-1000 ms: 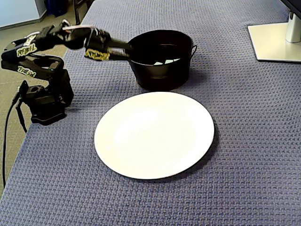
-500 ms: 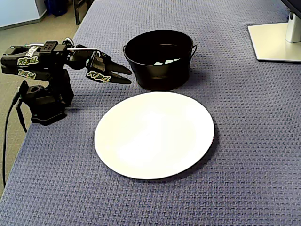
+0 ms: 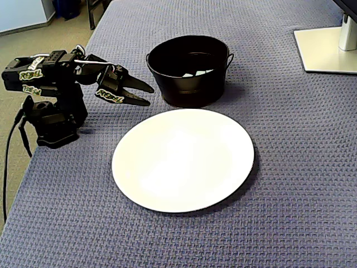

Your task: Pick up the items on the white plate and put them in the black container.

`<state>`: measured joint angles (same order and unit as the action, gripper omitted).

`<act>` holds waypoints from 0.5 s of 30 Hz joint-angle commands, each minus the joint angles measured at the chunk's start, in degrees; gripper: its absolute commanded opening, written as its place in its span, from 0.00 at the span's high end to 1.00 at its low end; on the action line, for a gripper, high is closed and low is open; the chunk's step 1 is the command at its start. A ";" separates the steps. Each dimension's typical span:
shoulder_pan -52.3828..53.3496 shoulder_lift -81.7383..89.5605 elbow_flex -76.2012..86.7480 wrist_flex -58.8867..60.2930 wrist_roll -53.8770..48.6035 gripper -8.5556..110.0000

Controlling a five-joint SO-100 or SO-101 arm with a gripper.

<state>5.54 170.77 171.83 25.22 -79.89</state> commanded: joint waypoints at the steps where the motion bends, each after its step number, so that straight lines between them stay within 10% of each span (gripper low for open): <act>1: -5.89 0.70 -0.26 1.05 2.02 0.81; 15: -19.95 8.79 -0.18 29.36 -0.35 0.87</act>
<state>-13.27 178.42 171.83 47.20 -77.61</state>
